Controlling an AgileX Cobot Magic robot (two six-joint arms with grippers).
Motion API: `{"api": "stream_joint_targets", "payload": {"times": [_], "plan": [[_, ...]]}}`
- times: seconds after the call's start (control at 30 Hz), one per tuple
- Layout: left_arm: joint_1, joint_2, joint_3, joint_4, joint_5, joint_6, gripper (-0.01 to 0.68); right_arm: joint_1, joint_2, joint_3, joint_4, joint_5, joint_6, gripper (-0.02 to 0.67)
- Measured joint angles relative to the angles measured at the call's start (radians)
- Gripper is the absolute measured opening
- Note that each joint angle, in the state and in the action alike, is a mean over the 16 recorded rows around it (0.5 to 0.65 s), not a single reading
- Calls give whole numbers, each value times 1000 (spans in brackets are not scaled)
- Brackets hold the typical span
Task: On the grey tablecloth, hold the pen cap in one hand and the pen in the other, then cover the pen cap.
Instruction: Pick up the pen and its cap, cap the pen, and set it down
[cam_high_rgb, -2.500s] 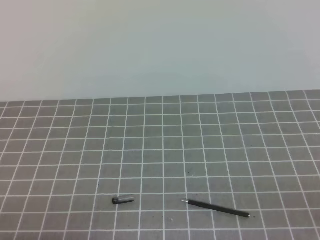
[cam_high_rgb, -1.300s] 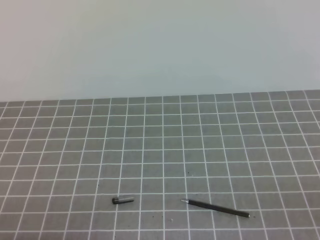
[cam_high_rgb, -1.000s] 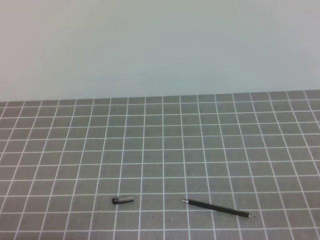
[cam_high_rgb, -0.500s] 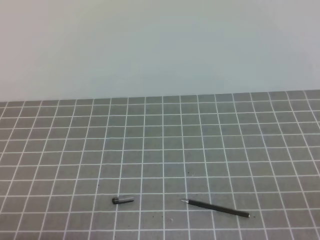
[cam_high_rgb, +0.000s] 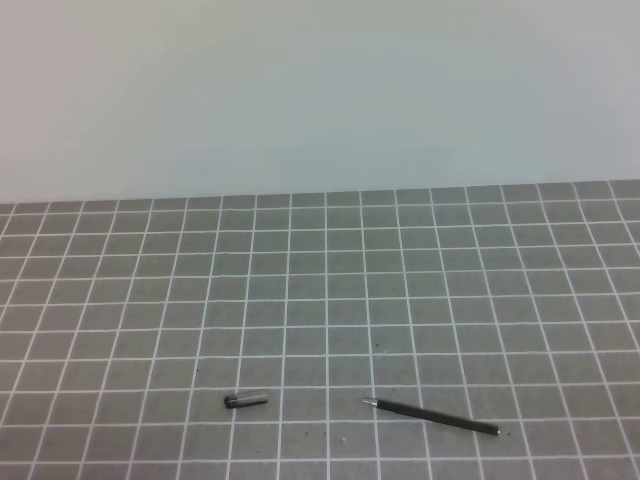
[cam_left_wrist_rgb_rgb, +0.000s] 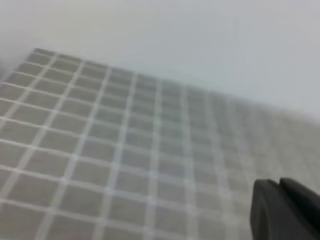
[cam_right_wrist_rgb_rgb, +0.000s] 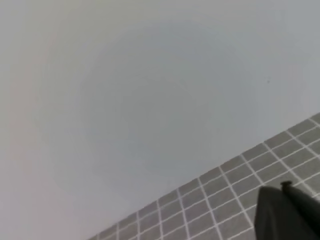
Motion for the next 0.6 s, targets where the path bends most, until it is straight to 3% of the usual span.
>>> {"api": "stream_joint_targets", "payload": {"times": [0.3, 0.6], "plan": [[0, 0, 0, -415, -121, -17, -3, 0, 0, 0, 0, 5, 279, -3], [0, 1, 0, -783, -168, -33, -3, 0, 0, 0, 0, 3, 360, -4]]}}
